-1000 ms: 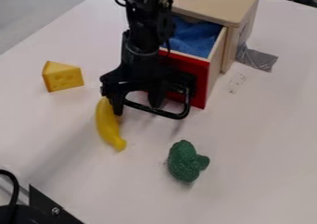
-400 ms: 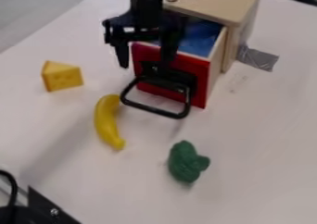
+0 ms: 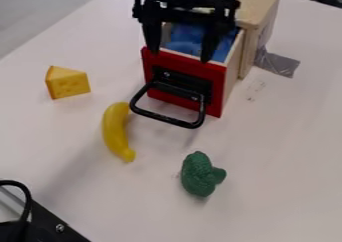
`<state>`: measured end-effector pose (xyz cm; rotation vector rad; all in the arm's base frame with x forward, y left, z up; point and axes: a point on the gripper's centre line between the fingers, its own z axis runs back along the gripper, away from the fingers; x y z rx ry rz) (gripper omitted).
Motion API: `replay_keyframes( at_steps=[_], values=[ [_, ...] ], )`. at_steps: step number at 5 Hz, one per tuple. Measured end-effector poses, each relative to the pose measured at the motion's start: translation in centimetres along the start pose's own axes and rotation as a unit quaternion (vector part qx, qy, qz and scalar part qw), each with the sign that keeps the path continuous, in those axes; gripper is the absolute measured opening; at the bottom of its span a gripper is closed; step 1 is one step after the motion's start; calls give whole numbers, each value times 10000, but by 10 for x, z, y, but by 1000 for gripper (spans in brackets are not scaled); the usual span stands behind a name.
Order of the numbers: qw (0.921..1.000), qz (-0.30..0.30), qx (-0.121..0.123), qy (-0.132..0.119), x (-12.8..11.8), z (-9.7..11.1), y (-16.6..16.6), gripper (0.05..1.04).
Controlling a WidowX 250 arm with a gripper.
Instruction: Opened the drawer
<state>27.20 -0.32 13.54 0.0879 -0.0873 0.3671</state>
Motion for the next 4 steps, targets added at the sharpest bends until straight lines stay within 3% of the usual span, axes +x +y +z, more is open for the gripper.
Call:
replay_keyframes(
  at_steps=[1, 2, 4],
  values=[
    [9970, -763, -16, 143, -16, -3, -12, 998],
    [9947, -984, -23, 283, -24, -10, -13, 998],
    [9947, -1004, -43, 240, -24, -8, -13, 998]
  ],
)
